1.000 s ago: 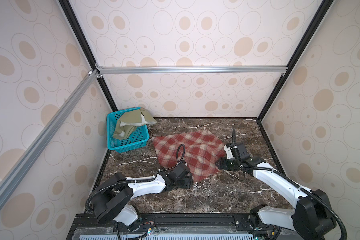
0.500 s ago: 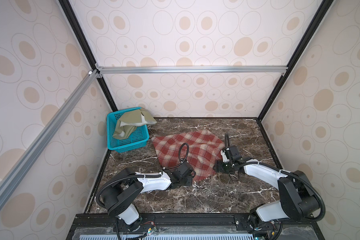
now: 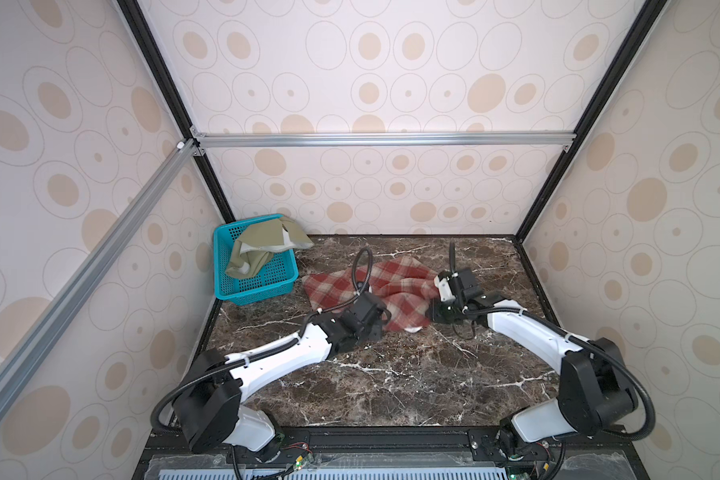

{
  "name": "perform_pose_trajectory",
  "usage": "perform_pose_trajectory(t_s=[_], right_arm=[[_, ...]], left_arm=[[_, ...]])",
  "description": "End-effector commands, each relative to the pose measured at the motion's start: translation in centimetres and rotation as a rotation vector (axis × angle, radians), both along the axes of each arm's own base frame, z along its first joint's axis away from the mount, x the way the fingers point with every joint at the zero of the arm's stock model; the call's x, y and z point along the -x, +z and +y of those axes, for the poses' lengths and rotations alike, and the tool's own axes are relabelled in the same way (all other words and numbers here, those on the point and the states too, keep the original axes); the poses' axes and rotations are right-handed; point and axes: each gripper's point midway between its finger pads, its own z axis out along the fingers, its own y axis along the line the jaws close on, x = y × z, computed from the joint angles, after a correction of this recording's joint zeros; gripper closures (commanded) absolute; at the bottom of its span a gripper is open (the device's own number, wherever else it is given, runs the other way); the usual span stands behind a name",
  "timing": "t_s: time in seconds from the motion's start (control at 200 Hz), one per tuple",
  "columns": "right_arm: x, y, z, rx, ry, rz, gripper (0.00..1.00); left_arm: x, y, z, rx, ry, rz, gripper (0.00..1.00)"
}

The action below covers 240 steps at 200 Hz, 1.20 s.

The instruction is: Fold and stack the skirts

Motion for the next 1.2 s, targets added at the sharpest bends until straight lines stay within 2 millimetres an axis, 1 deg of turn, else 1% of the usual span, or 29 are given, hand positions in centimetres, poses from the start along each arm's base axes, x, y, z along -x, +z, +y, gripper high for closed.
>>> perform_pose_trajectory(t_s=[0.0, 0.05, 0.055, 0.065, 0.085, 0.09, 0.095, 0.12, 0.13, 0.165, 0.205, 0.21, 0.25, 0.295, 0.355, 0.42, 0.47, 0.56, 0.62, 0.685, 0.765, 0.805, 0.82, 0.89, 0.97, 1.0, 1.04, 1.11, 1.195], right_arm=[[-0.6, 10.3, 0.6, -0.063, 0.054, -0.181, 1.00], [-0.9, 13.8, 1.0, -0.096, 0.073, -0.241, 1.00], [-0.9, 13.8, 1.0, -0.096, 0.073, -0.241, 1.00], [-0.8, 15.0, 1.1, -0.107, 0.078, -0.258, 1.00], [-0.8, 16.3, 1.3, -0.122, 0.087, -0.279, 1.00], [-0.8, 16.3, 1.3, -0.122, 0.087, -0.279, 1.00], [-0.8, 17.0, 1.3, -0.129, 0.090, -0.290, 1.00], [-0.6, 18.1, 1.3, -0.141, 0.096, -0.309, 1.00], [-0.4, 19.1, 1.5, -0.155, 0.105, -0.324, 1.00], [0.0, 20.9, 1.7, -0.179, 0.121, -0.351, 1.00], [0.6, 22.5, 1.8, -0.201, 0.134, -0.382, 1.00], [0.8, 23.0, 1.7, -0.207, 0.135, -0.392, 1.00], [1.5, 24.3, 1.7, -0.231, 0.147, -0.418, 1.00], [2.5, 25.5, 1.6, -0.253, 0.155, -0.439, 1.00], [3.8, 26.4, 1.4, -0.270, 0.171, -0.455, 1.00], [4.8, 26.7, 1.1, -0.281, 0.176, -0.458, 1.00], [5.4, 26.4, 0.9, -0.284, 0.179, -0.453, 1.00], [5.0, 25.0, 0.7, -0.261, 0.167, -0.428, 1.00], [4.0, 23.5, 0.6, -0.249, 0.151, -0.394, 1.00], [2.3, 22.1, 0.7, -0.274, 0.144, -0.359, 1.00], [-0.1, 21.2, 0.6, -0.312, 0.125, -0.344, 1.00], [-1.1, 20.8, 1.1, -0.326, 0.139, -0.350, 1.00], [-2.2, 20.6, 0.2, -0.327, 0.112, -0.353, 1.00], [-4.5, 20.6, -0.4, -0.346, 0.089, -0.360, 1.00], [-7.1, 21.3, -1.3, -0.374, 0.076, -0.381, 1.00], [-7.6, 21.8, -1.4, -0.376, 0.085, -0.398, 1.00], [-8.0, 22.5, -1.4, -0.367, 0.104, -0.424, 1.00], [-7.8, 23.7, -1.2, -0.355, 0.128, -0.457, 1.00], [-6.7, 24.4, -1.6, -0.334, 0.130, -0.491, 1.00]], left_arm=[[-2.7, 10.5, 6.2, -0.110, 0.132, -0.245, 1.00], [-3.3, 14.1, 7.5, -0.090, 0.156, -0.317, 1.00], [-3.3, 14.5, 7.6, -0.087, 0.158, -0.325, 1.00], [-3.4, 15.0, 7.9, -0.088, 0.161, -0.334, 1.00], [-3.5, 16.4, 8.3, -0.081, 0.164, -0.363, 1.00], [-3.5, 16.7, 8.3, -0.080, 0.164, -0.368, 1.00], [-3.5, 16.9, 8.4, -0.082, 0.164, -0.372, 1.00], [-3.5, 18.4, 8.7, -0.081, 0.166, -0.401, 1.00], [-3.5, 18.9, 8.8, -0.082, 0.165, -0.409, 1.00], [-3.3, 20.4, 9.2, -0.096, 0.164, -0.433, 1.00], [-3.2, 21.5, 9.5, -0.114, 0.163, -0.446, 1.00], [-3.2, 21.7, 9.5, -0.116, 0.162, -0.448, 1.00], [-2.9, 22.6, 9.6, -0.125, 0.146, -0.453, 1.00], [-2.5, 23.5, 9.6, -0.122, 0.126, -0.455, 1.00], [-1.7, 24.4, 9.8, -0.116, 0.104, -0.463, 1.00], [-1.0, 25.3, 10.3, -0.112, 0.102, -0.480, 1.00], [-0.7, 25.8, 10.8, -0.117, 0.107, -0.494, 1.00], [-0.8, 25.9, 11.0, -0.142, 0.105, -0.507, 1.00], [-1.7, 25.3, 10.5, -0.157, 0.095, -0.502, 1.00], [-3.0, 24.2, 9.5, -0.165, 0.068, -0.491, 1.00], [-5.4, 23.1, 8.8, -0.158, 0.062, -0.491, 1.00], [-6.8, 22.6, 8.7, -0.153, 0.068, -0.489, 1.00], [-7.3, 22.5, 8.7, -0.149, 0.071, -0.491, 1.00], [-9.8, 22.6, 9.1, -0.122, 0.093, -0.508, 1.00], [-12.3, 23.5, 9.2, -0.088, 0.105, -0.539, 1.00], [-13.0, 23.9, 9.3, -0.091, 0.113, -0.550, 1.00], [-13.5, 25.0, 9.2, -0.095, 0.119, -0.577, 1.00], [-13.6, 27.0, 8.9, -0.083, 0.105, -0.633, 1.00], [-12.4, 29.1, 9.1, -0.045, 0.093, -0.698, 1.00]])
